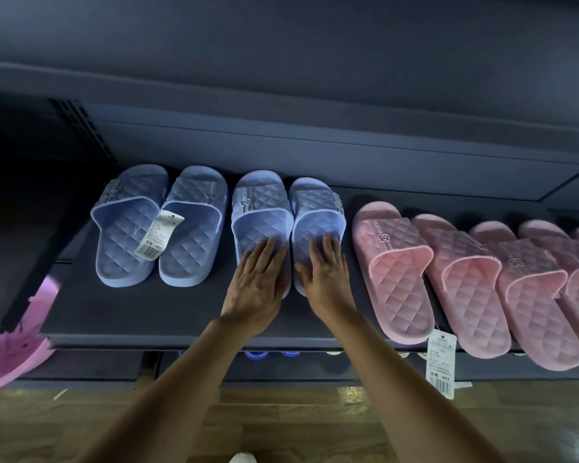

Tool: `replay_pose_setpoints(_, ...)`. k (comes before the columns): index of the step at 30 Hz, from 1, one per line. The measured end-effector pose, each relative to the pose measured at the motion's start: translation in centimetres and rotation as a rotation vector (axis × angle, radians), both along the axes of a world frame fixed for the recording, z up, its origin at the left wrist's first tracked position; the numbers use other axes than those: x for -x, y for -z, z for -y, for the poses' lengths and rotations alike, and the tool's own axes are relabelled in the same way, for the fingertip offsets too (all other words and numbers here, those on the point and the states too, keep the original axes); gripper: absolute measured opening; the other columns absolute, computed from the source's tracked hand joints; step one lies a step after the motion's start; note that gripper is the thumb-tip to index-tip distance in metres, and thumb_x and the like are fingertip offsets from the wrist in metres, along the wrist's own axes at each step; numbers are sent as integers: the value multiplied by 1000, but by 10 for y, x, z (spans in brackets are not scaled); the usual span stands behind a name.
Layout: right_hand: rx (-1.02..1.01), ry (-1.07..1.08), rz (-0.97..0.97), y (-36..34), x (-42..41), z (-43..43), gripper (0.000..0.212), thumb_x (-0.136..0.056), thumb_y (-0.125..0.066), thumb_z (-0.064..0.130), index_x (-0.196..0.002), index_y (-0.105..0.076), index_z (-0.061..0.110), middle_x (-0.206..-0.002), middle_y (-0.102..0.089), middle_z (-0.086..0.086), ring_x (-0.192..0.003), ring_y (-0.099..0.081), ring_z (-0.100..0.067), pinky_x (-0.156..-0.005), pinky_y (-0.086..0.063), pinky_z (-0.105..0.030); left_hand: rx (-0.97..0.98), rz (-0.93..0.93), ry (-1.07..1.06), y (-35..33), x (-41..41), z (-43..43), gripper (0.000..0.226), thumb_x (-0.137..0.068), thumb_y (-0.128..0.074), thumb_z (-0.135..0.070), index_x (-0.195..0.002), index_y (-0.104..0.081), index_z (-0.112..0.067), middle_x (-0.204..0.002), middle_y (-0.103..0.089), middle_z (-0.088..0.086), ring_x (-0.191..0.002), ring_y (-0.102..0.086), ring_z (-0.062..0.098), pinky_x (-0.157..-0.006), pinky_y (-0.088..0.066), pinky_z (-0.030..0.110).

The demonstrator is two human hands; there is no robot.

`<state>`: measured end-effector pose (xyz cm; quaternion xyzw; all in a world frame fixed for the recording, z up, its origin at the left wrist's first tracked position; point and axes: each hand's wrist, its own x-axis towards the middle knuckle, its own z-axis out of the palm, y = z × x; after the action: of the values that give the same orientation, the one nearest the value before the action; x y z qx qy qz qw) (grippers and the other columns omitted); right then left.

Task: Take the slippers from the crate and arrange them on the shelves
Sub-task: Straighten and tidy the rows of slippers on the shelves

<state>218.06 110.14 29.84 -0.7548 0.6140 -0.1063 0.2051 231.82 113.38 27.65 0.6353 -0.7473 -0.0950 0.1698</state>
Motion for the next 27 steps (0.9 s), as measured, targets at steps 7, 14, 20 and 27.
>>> replay_pose_setpoints(7, -31, 62, -29, -5, -6, 0, 61, -100, -34, 32, -148, -7, 7, -156, 6, -16, -144, 10, -26, -115, 2, -33, 57, 8, 77, -5, -7, 2, 65, -100, -9, -40, -131, -47, 2, -138, -46, 20, -136, -28, 27, -113, 2, 25)
replay_pose_setpoints(14, -55, 103, -19, -6, -7, -4, 63, -100, -34, 33, -148, -3, 7, -156, 8, -15, -144, 12, -26, -115, 5, -32, 21, 28, 172, -1, -18, 6, 64, -98, -9, -46, -142, -33, -5, -150, -30, 13, -139, -16, 24, -116, 1, 27)
replay_pose_setpoints(20, -55, 88, -20, -7, -8, 2, 63, -100, -34, 33, -148, -4, 6, -156, 7, -15, -144, 12, -26, -115, 4, -32, 19, -3, 167, -3, -15, 3, 74, -87, -13, -52, -146, -20, -9, -154, -11, 5, -140, 3, 15, -112, 13, 24)
replay_pose_setpoints(27, -40, 79, -38, -7, -7, 3, 63, -100, -34, 34, -148, -5, 6, -156, 5, -17, -144, 9, -27, -115, 3, -31, -10, -4, 191, -6, -16, 5, 73, -87, -27, -53, -145, -25, -7, -152, -18, 6, -141, -7, 19, -114, 4, 28)
